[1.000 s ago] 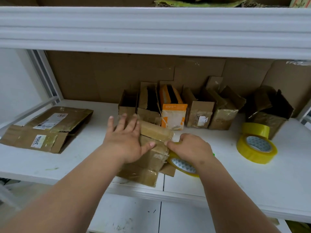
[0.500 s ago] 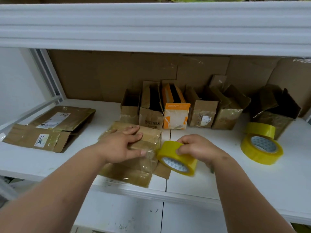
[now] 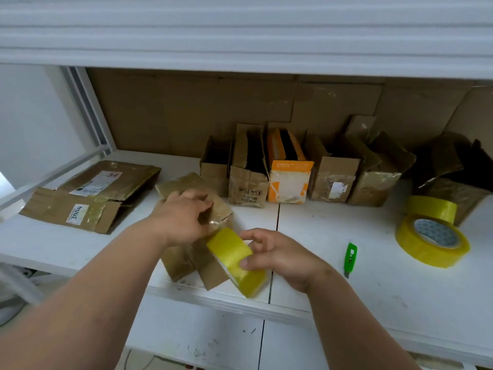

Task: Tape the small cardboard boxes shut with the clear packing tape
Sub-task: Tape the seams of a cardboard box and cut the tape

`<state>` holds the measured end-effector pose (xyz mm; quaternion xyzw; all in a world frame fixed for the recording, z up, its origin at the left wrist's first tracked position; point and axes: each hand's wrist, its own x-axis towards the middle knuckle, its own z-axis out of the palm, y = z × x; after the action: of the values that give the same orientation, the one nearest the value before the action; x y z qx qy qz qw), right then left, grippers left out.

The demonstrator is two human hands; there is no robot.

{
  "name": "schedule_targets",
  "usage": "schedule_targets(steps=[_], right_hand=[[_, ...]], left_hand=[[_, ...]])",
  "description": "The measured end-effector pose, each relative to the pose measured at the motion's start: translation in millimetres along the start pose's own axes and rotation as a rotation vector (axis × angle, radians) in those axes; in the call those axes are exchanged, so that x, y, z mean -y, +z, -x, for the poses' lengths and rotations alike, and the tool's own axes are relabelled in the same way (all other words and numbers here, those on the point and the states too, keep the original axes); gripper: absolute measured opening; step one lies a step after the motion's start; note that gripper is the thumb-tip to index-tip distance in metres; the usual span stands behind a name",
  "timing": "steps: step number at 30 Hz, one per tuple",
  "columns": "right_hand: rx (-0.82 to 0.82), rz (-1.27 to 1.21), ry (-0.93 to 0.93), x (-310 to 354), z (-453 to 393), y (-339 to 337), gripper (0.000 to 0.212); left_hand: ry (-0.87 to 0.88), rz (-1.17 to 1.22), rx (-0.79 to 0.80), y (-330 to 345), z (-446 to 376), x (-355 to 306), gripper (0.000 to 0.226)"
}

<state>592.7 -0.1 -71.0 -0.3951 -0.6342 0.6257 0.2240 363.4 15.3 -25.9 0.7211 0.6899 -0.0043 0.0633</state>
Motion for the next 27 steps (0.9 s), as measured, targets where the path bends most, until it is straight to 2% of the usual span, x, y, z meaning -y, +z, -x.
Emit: schedule_targets(steps=[4, 8, 13, 21, 24, 27], right_hand=[[0.039, 0.112, 0.007, -3, -11, 25, 0.047], [0.037, 0.045, -0.019, -10, -9, 28, 0.03], [-0.012, 0.022, -0.064, -21, -7, 30, 0.045], [0.017, -0.105, -0.082, -24, -4, 33, 0.031], [-0.001, -0.107, -0.078, -25, -5, 36, 0.033], [-0.055, -0.093, -0.079, -22, -9, 41, 0.037]], left_hand=[[-0.043, 0.096, -0.014, 16, 2, 16, 0.066], [0.0, 0.238, -0.102, 25, 5, 25, 0.068], [0.039, 0.261, -0.114, 29, 0, 26, 0.064], [0.063, 0.303, -0.149, 23, -2, 43, 0.061], [0.032, 0.351, -0.153, 20, -2, 47, 0.06], [-0.028, 0.412, -0.231, 22, -1, 48, 0.048]])
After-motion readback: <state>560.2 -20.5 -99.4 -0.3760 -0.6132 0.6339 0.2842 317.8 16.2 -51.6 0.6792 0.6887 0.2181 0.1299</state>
